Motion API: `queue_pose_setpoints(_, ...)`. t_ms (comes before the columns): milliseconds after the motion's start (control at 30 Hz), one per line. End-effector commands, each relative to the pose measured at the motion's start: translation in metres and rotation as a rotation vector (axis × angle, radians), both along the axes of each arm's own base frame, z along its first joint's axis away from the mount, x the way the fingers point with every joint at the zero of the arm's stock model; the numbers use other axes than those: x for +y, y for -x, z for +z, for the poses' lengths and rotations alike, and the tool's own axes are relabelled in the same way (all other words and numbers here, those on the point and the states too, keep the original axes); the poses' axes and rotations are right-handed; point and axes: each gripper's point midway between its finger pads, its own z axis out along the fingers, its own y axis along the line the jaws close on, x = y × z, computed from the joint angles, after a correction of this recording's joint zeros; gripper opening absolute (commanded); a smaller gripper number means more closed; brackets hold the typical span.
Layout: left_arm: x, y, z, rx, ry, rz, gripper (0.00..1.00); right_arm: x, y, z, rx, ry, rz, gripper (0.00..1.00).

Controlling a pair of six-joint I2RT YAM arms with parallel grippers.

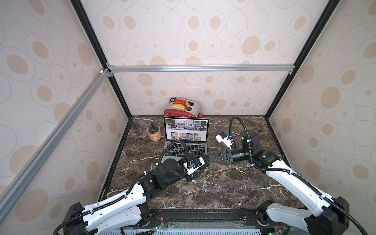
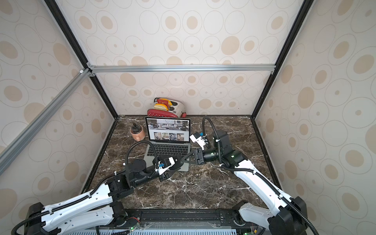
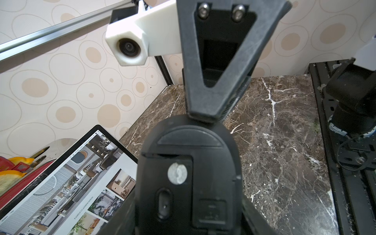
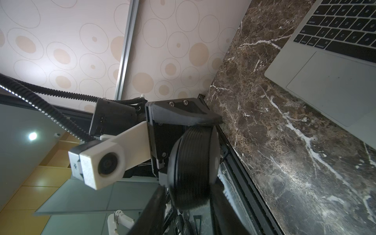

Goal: Insert the wireless mouse receiver into the laptop
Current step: Close the lid on the mouse.

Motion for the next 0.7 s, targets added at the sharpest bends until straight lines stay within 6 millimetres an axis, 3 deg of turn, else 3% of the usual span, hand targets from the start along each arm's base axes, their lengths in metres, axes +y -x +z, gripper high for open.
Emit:
queue_pose_setpoints(0,-0.003,0.0,0.026,-0.041,0.066,-0.009,0.0,0.003,-0.001,0.003,0.006,-0.031,0.011,0.36)
queue_pose_setpoints(667,-0.003,0.003,0.03,-0.045,0.071,-0.022,0.0,0.014,0.014,-0.042,-0.018,0.122,0.024,0.27)
